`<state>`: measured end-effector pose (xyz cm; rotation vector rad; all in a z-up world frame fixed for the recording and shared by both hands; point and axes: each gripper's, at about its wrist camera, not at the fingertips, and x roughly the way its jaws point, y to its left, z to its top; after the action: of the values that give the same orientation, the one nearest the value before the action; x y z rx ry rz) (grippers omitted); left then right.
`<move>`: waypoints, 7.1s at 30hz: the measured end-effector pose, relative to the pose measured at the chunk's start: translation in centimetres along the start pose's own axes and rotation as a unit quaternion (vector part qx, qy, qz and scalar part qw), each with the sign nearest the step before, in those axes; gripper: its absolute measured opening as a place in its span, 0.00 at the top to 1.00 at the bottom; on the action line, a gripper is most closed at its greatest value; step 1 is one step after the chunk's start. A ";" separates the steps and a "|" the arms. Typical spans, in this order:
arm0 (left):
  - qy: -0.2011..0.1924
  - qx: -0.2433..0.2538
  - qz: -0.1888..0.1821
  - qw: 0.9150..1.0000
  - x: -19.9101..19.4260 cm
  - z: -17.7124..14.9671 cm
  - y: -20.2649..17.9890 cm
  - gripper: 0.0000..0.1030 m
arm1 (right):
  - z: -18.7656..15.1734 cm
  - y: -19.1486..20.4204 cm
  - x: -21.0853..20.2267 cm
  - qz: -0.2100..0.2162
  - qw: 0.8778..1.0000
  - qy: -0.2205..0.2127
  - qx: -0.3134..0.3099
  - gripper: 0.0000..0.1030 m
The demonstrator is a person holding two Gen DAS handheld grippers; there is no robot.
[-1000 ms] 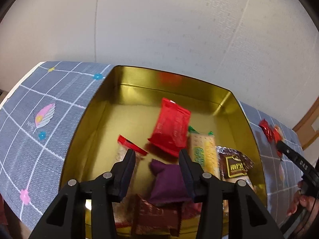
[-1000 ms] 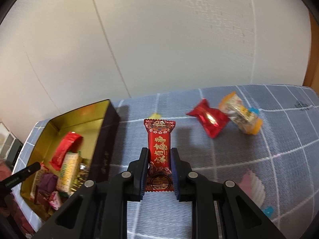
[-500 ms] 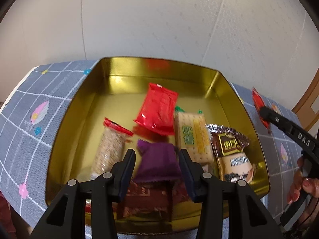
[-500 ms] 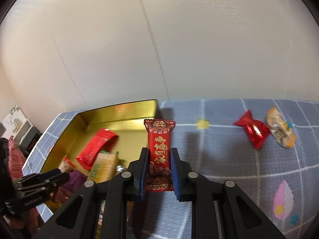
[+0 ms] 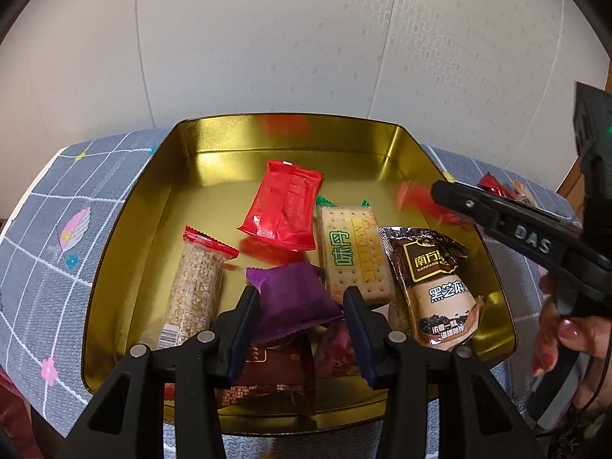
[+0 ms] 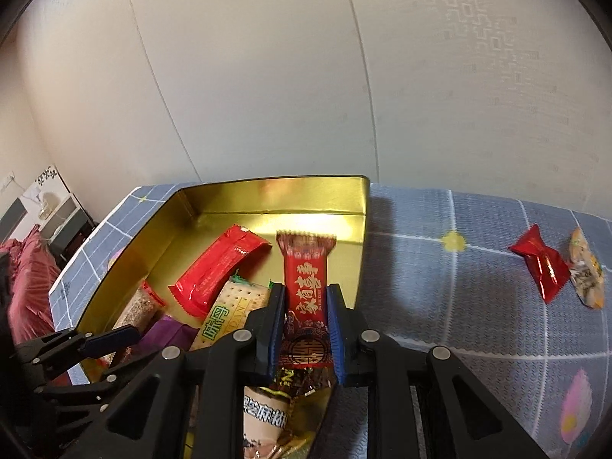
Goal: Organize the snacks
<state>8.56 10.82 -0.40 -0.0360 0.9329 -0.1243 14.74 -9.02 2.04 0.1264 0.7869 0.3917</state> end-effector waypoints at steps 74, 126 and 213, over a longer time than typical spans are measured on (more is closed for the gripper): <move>-0.029 -0.043 -0.078 0.996 1.3 2.0 -5.8 0.55 | 1.0 -23.9 -1.3 -0.177 0.983 0.018 0.051 0.39; 0.084 0.001 -0.025 0.996 16.1 11.2 -29.3 0.36 | -6.1 -32.4 -11.1 -0.353 0.916 0.028 0.189 0.62; 0.029 -0.013 -0.017 0.999 11.1 6.6 -20.5 0.24 | -6.5 -29.6 -11.8 -0.274 0.924 0.007 0.265 0.64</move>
<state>18.53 -11.08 -3.59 -0.0729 0.9924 -0.1463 11.31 -41.09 -2.19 0.3988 0.8897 -0.3625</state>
